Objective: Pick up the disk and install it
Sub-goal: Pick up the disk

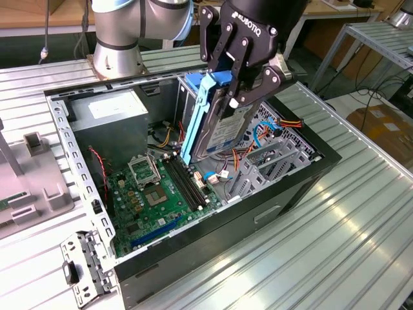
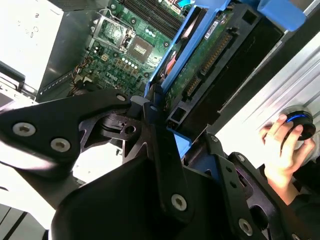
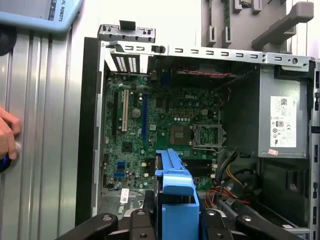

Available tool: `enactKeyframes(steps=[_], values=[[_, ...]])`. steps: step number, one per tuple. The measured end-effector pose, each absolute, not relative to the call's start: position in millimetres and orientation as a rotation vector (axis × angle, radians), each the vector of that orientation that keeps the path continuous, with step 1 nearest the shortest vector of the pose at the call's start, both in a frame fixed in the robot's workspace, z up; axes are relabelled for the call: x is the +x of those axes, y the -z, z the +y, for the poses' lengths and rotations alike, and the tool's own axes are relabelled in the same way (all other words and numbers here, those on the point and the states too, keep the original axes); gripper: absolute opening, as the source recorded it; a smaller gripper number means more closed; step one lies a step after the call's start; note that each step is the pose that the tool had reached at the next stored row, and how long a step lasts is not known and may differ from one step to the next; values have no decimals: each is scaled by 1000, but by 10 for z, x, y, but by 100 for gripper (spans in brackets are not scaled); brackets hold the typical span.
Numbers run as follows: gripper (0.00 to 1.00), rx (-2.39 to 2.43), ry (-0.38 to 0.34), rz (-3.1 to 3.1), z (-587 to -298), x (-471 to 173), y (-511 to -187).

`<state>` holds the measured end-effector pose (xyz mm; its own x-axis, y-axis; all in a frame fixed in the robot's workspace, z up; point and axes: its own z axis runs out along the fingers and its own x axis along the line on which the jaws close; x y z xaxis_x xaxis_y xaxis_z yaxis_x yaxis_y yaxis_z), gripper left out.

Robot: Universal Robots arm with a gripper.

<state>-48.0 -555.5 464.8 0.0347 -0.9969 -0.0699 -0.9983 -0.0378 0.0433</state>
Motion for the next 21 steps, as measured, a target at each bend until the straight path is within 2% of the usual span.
enactKeyframes(steps=[21], values=[[37, -2247, -126, 2167, -5674, -370, -4643]])
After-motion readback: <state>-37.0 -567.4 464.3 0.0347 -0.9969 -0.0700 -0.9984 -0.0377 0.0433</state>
